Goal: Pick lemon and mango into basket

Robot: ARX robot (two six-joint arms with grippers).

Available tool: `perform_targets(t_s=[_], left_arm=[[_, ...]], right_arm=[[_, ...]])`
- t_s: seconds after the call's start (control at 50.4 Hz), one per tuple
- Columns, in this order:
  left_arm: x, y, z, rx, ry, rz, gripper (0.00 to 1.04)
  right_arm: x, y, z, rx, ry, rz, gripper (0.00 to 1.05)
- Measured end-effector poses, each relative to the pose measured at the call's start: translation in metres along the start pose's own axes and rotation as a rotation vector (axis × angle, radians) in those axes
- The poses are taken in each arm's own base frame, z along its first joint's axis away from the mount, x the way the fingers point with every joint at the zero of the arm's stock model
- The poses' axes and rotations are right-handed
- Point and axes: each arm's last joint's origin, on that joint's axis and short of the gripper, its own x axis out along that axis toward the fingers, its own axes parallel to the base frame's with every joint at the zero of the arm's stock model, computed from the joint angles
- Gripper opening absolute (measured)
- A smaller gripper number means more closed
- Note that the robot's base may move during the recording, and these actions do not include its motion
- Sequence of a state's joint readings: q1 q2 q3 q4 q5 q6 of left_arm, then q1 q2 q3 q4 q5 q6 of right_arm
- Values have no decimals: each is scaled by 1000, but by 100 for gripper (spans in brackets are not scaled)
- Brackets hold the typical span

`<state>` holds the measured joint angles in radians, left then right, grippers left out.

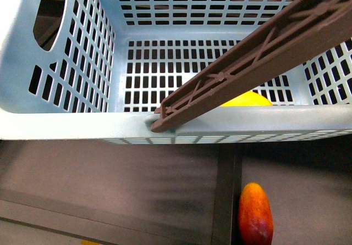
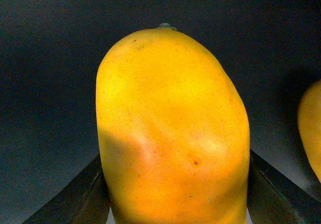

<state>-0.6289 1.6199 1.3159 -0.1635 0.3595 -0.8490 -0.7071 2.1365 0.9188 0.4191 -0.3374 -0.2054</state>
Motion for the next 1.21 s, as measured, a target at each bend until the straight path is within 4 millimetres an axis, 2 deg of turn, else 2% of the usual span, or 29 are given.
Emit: perform_targets(t_s=[0.119,0.278,0.377,0.496,0.575,0.674,0.833,0.971,1.071,1.13,1.209], left_arm=[[0,0,0,0,0,-1,5],[0,0,0,0,0,-1,5],[0,0,0,0,-1,1,5],[0,0,0,0,0,0,5],[0,0,0,0,2,-2,5],[0,0,0,-1,1,-1,5],[0,0,0,0,0,0,5],[0,0,0,0,0,0,5],[0,0,0,0,0,-1,5],[0,0,0,-1,0,0,5],[0,0,0,0,0,0,5]], right_arm=[[-38,20,18,-83,-101,142,61],[-86,43,33,-167,-212,304,61],[-138,69,42,-257,-308,458,61],[-171,90,47,-323,-376,524,61],[-200,115,51,-382,-454,562,61],[-223,149,50,-410,-508,576,61],[-237,210,44,-404,-537,658,61],[-234,262,33,-415,-506,719,61],[-225,277,25,-416,-461,697,62],[-220,281,22,-405,-435,668,73],[-218,282,22,-389,-429,651,82]])
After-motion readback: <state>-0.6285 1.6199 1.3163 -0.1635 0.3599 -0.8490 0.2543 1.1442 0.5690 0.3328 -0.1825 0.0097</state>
